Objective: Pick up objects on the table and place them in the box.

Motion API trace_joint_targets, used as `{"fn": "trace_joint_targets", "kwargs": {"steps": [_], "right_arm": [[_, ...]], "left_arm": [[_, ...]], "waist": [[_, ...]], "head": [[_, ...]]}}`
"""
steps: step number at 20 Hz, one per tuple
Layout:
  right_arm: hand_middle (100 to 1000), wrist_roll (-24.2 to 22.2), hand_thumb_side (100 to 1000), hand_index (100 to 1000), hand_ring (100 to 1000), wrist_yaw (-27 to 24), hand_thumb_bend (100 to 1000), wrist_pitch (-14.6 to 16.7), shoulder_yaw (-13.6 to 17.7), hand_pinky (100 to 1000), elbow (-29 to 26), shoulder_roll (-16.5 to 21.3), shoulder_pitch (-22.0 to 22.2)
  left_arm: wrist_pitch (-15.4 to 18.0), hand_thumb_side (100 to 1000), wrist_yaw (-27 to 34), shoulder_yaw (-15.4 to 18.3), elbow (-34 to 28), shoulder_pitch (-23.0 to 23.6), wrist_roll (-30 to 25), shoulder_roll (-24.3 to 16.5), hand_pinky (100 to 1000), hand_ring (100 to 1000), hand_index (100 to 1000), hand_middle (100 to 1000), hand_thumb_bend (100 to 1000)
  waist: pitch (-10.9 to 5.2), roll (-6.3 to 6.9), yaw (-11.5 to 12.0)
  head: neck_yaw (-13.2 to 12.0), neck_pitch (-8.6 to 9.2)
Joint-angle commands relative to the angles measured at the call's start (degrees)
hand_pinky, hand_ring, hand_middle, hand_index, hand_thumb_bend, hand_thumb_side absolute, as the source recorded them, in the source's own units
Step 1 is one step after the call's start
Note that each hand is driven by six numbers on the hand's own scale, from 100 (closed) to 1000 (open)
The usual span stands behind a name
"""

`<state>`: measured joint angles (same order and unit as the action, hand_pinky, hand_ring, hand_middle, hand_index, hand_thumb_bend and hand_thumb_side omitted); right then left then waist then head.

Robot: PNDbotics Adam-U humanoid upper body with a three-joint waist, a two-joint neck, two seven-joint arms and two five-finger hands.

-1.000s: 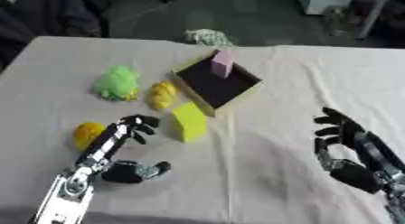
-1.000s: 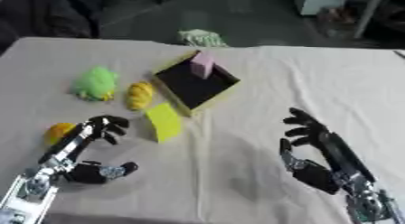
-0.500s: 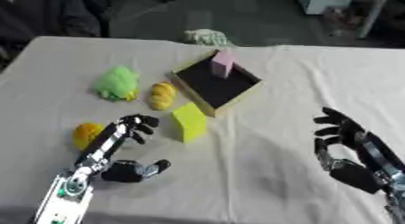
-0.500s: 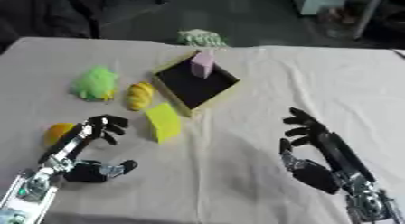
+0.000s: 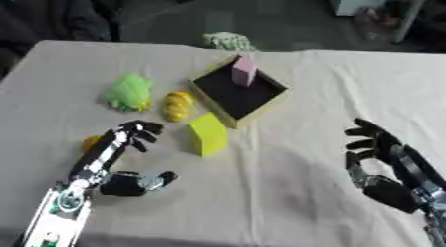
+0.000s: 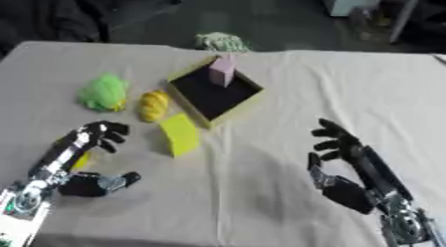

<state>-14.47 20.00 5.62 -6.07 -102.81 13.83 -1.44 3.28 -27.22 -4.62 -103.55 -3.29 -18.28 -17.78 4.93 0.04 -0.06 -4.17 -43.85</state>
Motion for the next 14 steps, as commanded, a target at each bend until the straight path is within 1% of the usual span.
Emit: {"fn": "trace_joint_targets", "kwargs": {"steps": [1, 5, 8, 12, 14], "right_arm": [[831, 0.26, 314, 1000, 770, -0.27, 100, 0.01, 0.23, 695, -0.95, 0.97, -0.26], [831, 0.20, 315, 1000, 770, -0.20, 100, 0.06, 0.19, 696, -0.90, 1.32, -0.19], [831, 0.15, 314, 1000, 770, -0.12, 100, 0.10, 0.17, 696, -0.86, 1.49, -0.15], [832, 0.21, 313, 1000, 770, -0.06, 100, 0.08, 0.23, 696, -0.79, 1.72, -0.03], [832, 0.19, 313, 1000, 770, -0.06, 100, 0.09, 0.20, 696, -0.78, 1.81, -0.02]], "left_arm": [[-1.40, 189, -0.33, 0.88, -3.41, 0.49, -0.77, -8.11, 687, 739, 860, 739, 544], [-3.40, 177, -0.08, 0.85, -4.77, 1.44, -3.28, -18.30, 724, 745, 872, 743, 509], [-4.51, 167, 0.79, 0.31, -3.55, 1.06, -5.52, -24.43, 745, 749, 877, 749, 485], [-4.93, 159, 1.86, -0.80, -0.96, -0.14, -8.75, -30.13, 773, 756, 885, 759, 456], [-4.89, 154, 2.08, -1.47, 0.52, -0.95, -10.68, -31.98, 780, 758, 886, 762, 446]], "waist": [[-0.46, 0.27, -0.13], [-0.51, 0.85, -0.14], [-0.60, 1.11, -0.21], [-0.69, 1.31, -0.41], [-0.72, 1.41, -0.46]], "head": [[0.23, -0.27], [0.47, -0.27], [0.57, -0.27], [0.67, -0.27], [0.73, -0.27]]}}
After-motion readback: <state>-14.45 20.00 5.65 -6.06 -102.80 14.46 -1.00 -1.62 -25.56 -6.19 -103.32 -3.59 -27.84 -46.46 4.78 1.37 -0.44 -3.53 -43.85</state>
